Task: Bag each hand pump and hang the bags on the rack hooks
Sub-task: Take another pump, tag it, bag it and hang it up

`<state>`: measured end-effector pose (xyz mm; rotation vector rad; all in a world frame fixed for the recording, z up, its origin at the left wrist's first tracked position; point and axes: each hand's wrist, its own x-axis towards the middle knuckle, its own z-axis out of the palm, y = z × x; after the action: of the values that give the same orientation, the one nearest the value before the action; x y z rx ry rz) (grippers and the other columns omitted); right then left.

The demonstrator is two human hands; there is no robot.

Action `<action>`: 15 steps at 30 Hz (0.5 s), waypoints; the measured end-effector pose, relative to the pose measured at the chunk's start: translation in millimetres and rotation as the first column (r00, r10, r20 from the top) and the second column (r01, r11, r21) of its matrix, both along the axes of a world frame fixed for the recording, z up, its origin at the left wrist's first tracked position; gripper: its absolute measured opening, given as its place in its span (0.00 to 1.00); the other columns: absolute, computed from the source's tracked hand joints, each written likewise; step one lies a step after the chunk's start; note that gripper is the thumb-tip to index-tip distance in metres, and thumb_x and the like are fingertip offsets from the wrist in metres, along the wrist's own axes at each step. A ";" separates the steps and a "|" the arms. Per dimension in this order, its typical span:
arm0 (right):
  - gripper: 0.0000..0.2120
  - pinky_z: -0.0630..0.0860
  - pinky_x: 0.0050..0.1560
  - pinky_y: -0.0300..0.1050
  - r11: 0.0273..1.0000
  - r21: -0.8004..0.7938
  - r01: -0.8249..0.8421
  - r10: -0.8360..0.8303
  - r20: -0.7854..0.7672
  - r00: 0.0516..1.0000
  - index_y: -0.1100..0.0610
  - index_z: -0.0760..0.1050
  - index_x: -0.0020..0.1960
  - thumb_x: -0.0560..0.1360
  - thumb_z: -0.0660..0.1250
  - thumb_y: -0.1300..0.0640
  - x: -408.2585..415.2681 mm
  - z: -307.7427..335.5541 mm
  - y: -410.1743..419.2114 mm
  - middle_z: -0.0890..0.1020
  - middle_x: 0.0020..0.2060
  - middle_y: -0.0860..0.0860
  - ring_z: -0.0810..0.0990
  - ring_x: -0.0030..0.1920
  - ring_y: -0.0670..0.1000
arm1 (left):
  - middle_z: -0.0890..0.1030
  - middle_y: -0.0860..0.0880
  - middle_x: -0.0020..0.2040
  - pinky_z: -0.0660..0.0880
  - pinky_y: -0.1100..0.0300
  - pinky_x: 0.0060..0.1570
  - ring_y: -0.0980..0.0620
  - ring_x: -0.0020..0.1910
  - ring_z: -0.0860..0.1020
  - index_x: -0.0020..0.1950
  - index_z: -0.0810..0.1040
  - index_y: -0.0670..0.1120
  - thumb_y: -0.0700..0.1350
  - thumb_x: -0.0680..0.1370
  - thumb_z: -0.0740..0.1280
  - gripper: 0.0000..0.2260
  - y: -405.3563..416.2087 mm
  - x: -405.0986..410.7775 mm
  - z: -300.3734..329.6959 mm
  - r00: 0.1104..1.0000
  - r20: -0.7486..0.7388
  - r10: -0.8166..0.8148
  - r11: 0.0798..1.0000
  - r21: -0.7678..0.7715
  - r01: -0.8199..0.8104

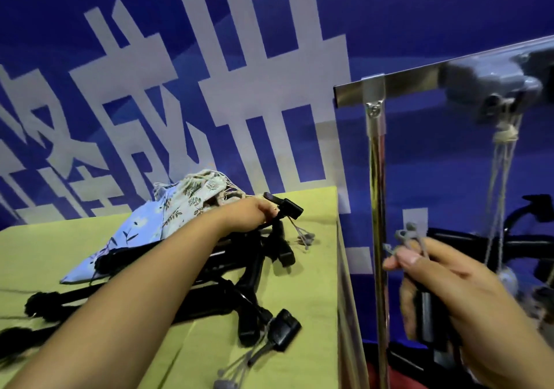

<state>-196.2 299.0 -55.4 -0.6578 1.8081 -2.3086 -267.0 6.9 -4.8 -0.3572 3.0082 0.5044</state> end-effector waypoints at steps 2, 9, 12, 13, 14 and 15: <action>0.24 0.63 0.20 0.34 0.996 -0.075 -0.043 0.048 0.070 0.996 0.59 0.78 0.41 0.61 0.69 0.37 -5.0 0.4 -7.7 0.75 0.22 0.59 0.70 0.19 0.51 | 0.77 0.52 0.48 0.68 0.67 0.42 0.54 0.47 0.73 0.51 0.79 0.48 0.38 0.80 0.58 0.11 -0.7 -2.1 -1.5 0.998 0.039 -0.043 0.999 -0.005 0.043; 0.11 0.66 0.22 0.34 0.990 -0.100 -0.096 0.109 0.129 0.986 0.56 0.77 0.36 0.68 0.61 0.50 -27.4 -8.3 -26.9 0.74 0.21 0.60 0.70 0.20 0.50 | 0.83 0.50 0.46 0.75 0.58 0.47 0.52 0.46 0.80 0.48 0.80 0.47 0.38 0.76 0.66 0.06 -13.6 -11.1 17.2 0.968 0.214 -0.127 0.992 0.041 0.121; 0.11 0.65 0.21 0.33 0.990 -0.116 -0.084 0.104 0.179 0.978 0.54 0.79 0.35 0.68 0.62 0.50 -35.5 -13.8 -32.7 0.74 0.21 0.55 0.69 0.20 0.45 | 0.82 0.50 0.47 0.74 0.58 0.47 0.52 0.47 0.79 0.48 0.80 0.45 0.33 0.76 0.64 0.08 -18.8 -41.6 20.6 0.999 0.051 -0.019 0.992 -0.128 0.025; 0.11 0.65 0.21 0.32 0.990 -0.116 -0.084 0.105 0.190 0.976 0.54 0.80 0.35 0.68 0.62 0.50 -38.2 -16.0 -34.7 0.74 0.22 0.54 0.68 0.20 0.44 | 0.82 0.48 0.50 0.74 0.57 0.49 0.51 0.49 0.79 0.50 0.80 0.44 0.33 0.76 0.63 0.10 -19.4 -54.8 17.1 1.000 -0.008 0.016 0.977 -0.214 -0.017; 0.11 0.65 0.21 0.31 0.990 -0.116 -0.083 0.106 0.207 0.973 0.53 0.81 0.35 0.69 0.62 0.51 -40.4 -18.2 -36.8 0.75 0.22 0.54 0.69 0.20 0.44 | 0.81 0.46 0.54 0.74 0.56 0.52 0.49 0.53 0.78 0.54 0.79 0.44 0.33 0.76 0.62 0.12 -20.2 -67.1 11.4 0.999 -0.021 0.035 0.950 -0.308 -0.040; 0.11 0.65 0.21 0.31 0.990 -0.115 -0.080 0.104 0.219 0.970 0.53 0.82 0.35 0.70 0.63 0.52 -42.0 -20.2 -38.5 0.77 0.23 0.54 0.69 0.20 0.44 | 0.79 0.46 0.60 0.72 0.56 0.55 0.47 0.59 0.76 0.60 0.77 0.44 0.34 0.77 0.61 0.14 -20.3 -77.4 5.4 0.999 0.014 0.037 0.916 -0.399 -0.028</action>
<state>-238.1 260.5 -75.7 -0.4606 1.5339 -2.3232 -344.3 -13.3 0.6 -0.4317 3.0717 -0.1229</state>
